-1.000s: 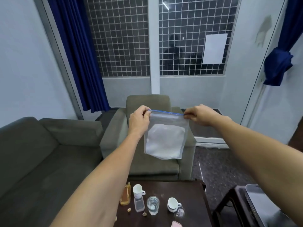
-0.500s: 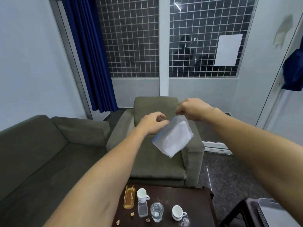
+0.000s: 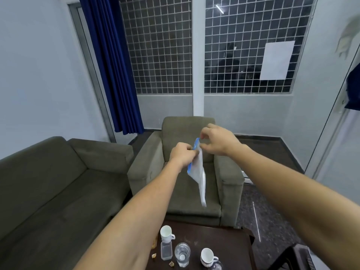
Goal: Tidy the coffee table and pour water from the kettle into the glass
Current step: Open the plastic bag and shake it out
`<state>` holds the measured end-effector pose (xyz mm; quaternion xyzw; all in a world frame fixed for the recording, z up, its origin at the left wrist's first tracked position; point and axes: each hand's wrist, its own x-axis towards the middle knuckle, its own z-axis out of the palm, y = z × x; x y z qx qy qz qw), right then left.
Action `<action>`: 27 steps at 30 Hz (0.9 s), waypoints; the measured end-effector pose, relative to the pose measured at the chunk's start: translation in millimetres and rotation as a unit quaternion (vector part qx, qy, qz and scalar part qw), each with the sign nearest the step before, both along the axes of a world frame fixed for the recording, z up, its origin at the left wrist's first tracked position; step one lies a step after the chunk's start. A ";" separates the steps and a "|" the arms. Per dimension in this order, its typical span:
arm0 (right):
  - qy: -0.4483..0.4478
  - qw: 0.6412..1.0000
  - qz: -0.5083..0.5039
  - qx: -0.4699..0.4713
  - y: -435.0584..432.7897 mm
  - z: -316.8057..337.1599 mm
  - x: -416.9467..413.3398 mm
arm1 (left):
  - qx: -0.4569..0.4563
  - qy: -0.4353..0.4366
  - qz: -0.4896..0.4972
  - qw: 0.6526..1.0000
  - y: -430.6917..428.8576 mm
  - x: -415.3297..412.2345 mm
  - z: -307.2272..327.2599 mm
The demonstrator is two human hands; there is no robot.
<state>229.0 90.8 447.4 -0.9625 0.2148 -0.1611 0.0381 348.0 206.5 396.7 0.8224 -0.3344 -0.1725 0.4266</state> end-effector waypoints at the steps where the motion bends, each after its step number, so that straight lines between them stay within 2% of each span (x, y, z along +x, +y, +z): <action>1: -0.012 0.999 -0.007 0.051 3.0 -4.2 0.3 | -0.011 0.022 0.025 0.999 -0.7 -3.1 -2.9; 3: -0.019 0.986 -0.006 0.165 9.8 -11.6 2.2 | -0.033 0.062 0.064 0.995 -1.6 -8.0 -7.5; 6: -0.029 0.938 0.004 0.344 19.5 -20.4 5.3 | -0.055 0.123 0.096 0.986 0.6 -9.7 -10.4; 9: -0.007 0.899 -0.002 0.437 23.9 -23.6 5.9 | -0.070 0.192 0.118 0.972 4.9 -5.8 -11.6; 13: -0.017 0.901 -0.037 0.432 28.2 -28.0 13.7 | -0.111 0.271 0.140 0.946 9.7 3.0 -14.6; 17: -0.008 0.910 -0.070 0.408 33.3 -33.7 23.3 | -0.124 0.275 0.121 0.946 15.5 14.6 -17.7; 22: -0.006 0.921 -0.109 0.373 47.6 -40.6 41.1 | -0.096 0.272 0.081 0.954 21.3 24.7 -17.2; 27: -0.066 0.921 -0.162 0.349 49.2 -45.4 45.9 | -0.106 0.275 0.022 0.955 33.5 39.0 -24.7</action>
